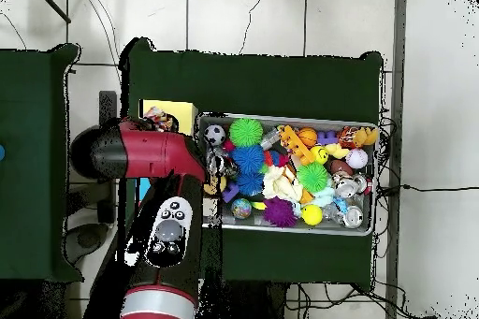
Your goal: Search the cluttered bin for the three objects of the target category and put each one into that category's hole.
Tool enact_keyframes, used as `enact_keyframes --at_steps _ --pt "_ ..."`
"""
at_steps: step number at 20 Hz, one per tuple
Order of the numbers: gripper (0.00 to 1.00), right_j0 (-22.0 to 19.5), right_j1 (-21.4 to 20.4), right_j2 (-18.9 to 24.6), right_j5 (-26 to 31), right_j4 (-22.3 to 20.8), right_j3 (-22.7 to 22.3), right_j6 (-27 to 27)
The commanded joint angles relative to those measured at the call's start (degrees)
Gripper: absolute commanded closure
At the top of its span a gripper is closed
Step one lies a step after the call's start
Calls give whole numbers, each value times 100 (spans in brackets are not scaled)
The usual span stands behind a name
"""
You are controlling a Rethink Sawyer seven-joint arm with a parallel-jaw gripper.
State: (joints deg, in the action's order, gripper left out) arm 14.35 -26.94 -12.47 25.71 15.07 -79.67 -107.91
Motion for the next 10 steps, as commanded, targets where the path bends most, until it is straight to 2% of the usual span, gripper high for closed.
enact_keyframes --at_steps 1,3,10 --pt "100 -154 478 -454 1062 -143 290 -1133" --pt "100 -240 490 -430 1260 -194 303 -976" --pt "100 -166 282 -481 1525 -156 3 -1003"
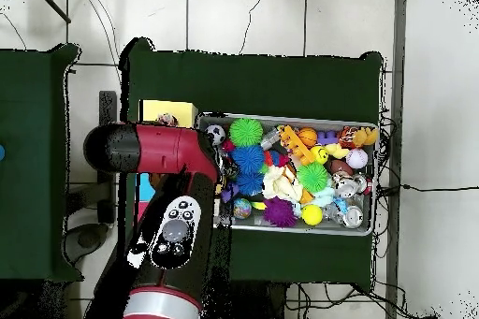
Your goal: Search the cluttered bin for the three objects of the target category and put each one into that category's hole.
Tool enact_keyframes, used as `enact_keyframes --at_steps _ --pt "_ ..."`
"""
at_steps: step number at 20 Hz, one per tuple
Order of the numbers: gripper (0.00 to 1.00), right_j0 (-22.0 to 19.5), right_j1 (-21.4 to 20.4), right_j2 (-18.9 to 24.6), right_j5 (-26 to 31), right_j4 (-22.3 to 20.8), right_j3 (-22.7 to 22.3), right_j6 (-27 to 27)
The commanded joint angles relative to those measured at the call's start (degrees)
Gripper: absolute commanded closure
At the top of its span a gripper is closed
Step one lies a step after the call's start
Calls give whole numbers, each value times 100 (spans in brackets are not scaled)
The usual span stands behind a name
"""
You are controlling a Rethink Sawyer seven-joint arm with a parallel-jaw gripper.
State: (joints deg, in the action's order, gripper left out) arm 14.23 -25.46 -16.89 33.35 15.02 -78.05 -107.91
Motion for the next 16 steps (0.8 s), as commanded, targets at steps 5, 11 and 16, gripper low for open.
enact_keyframes --at_steps 5,11,16 --pt "100 -44 89 -58 791 -80 -256 -1138" --pt "100 -16 155 -6 689 12 -205 -1209" --pt "100 -137 240 309 464 154 -322 -1115"
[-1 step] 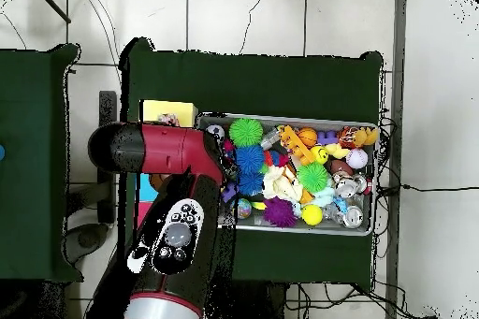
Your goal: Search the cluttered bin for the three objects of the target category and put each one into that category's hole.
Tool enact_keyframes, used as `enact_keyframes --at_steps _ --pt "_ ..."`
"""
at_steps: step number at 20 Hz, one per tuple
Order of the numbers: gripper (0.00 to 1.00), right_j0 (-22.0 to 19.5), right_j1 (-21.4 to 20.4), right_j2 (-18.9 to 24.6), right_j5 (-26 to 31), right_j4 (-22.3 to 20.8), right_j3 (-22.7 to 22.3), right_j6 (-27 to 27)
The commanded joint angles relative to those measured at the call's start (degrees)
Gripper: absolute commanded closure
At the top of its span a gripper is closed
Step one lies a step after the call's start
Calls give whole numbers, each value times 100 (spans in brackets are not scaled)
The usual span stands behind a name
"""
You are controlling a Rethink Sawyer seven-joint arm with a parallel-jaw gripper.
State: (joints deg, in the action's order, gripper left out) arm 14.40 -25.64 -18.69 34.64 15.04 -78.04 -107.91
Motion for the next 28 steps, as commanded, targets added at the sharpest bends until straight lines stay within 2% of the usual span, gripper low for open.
enact_keyframes --at_steps 1,9,16,22,28 --pt "100 -177 299 557 238 182 -339 -1107" --pt "100 -279 658 890 -303 369 -254 -1101" --pt "100 -399 744 1205 -253 561 -366 -952" --pt "100 -488 614 1510 -227 716 -579 -829" --pt "100 -643 506 1847 -451 762 -735 -590"
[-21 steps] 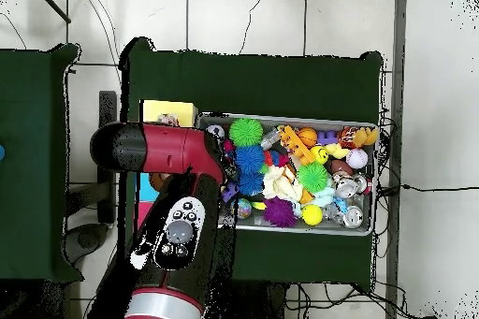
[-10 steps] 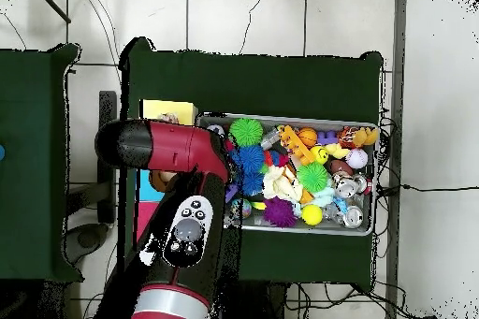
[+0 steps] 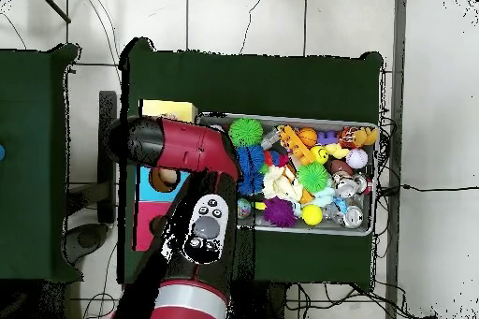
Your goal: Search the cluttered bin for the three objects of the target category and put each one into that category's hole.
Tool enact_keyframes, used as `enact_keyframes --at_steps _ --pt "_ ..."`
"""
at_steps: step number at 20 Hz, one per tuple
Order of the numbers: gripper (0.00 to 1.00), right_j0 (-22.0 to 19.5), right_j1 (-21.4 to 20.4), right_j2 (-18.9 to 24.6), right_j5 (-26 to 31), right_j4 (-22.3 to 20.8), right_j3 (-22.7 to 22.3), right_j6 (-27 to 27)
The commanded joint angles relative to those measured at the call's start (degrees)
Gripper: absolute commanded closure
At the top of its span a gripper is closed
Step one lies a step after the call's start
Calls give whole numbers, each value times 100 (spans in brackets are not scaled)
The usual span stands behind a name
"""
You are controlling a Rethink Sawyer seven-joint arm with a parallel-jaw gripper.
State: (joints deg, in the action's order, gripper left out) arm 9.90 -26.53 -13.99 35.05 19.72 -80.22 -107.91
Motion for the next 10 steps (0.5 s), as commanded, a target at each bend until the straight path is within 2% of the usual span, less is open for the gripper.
enact_keyframes --at_steps 1,5,10 --pt "100 -241 569 1461 -520 300 -561 -543" --pt "100 -405 439 1750 -746 313 -765 -451" --pt "100 -394 384 1770 -870 177 -725 -536"
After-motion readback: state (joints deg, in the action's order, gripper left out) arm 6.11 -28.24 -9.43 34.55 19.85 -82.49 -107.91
